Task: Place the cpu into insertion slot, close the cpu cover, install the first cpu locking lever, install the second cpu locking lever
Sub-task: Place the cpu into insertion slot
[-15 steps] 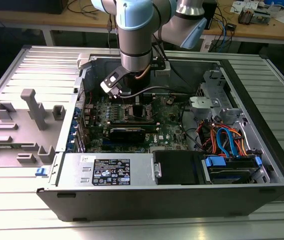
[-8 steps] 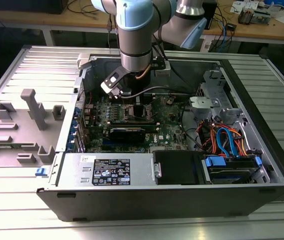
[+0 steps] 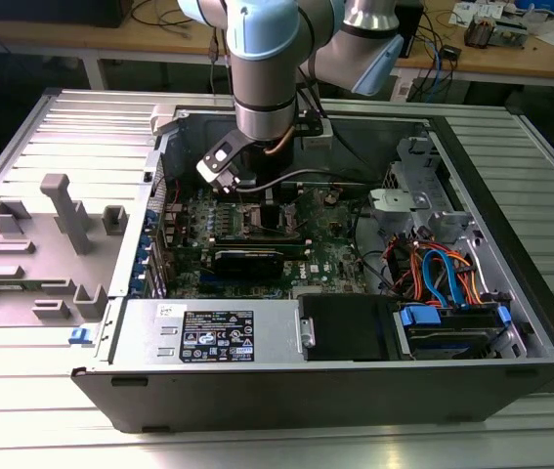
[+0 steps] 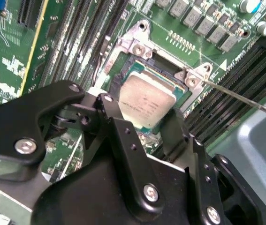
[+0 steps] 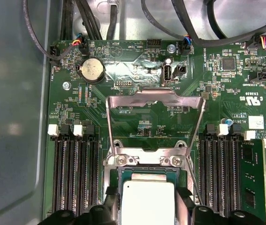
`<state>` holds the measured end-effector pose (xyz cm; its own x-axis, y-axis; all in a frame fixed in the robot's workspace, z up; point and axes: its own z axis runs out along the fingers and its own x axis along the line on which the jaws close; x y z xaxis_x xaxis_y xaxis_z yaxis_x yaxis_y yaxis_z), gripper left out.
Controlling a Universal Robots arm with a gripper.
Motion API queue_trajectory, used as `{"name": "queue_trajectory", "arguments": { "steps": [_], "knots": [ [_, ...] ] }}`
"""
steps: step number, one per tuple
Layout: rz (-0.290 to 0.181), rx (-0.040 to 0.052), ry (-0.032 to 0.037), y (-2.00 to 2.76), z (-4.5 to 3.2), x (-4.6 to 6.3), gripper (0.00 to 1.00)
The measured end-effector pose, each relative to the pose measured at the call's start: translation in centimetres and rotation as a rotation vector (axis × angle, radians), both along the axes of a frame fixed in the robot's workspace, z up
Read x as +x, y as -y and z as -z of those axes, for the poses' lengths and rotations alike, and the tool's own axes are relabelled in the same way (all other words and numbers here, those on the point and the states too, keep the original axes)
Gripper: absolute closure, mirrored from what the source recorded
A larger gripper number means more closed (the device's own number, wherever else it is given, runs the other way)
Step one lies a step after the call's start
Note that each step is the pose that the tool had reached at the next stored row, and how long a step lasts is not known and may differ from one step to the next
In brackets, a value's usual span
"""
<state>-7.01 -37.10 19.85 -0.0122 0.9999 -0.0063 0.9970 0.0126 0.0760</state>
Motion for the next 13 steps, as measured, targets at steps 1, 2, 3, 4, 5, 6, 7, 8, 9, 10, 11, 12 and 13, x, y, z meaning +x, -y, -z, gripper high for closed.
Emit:
{"name": "queue_trajectory", "arguments": {
  "steps": [1, 2, 3, 4, 5, 6, 7, 8, 9, 10, 11, 12, 13],
  "knots": [
    [0.0, -0.0001, 0.0, 0.0, -0.01, 0.0, 0.38],
    [0.0, -0.0005, -0.0003, 0.01, -0.02, -0.01, 0.38],
    [0.0, -0.0005, -0.0003, 0.01, -0.02, -0.01, 0.38],
    [0.0, -0.0005, -0.0003, 0.01, -0.02, -0.01, 0.38],
    [0.0, -0.0007, -0.0004, 0.01, -0.07, -0.01, 0.38],
    [0.0, -0.0008, -0.0004, 0.02, -0.16, -0.01, 0.38],
    [0.0, -0.0004, -0.0002, 0.01, -0.18, -0.01, 0.38],
    [0.0, -0.0003, -0.0001, 0.01, -0.18, 0.0, 0.38],
    [0.0, -0.0005, -0.0002, 0.01, -0.18, -0.01, 0.38],
    [0.0, -0.0005, -0.0003, 0.01, -0.16, -0.01, 0.38],
    [0.0, -0.0007, -0.0004, 0.02, -0.15, 0.0, 0.38],
    [0.0, -0.0006, -0.0004, 0.01, -0.12, 0.0, 0.38],
    [0.0, -0.0006, -0.0004, 0.01, -0.11, 0.01, 0.38]
  ]
}}
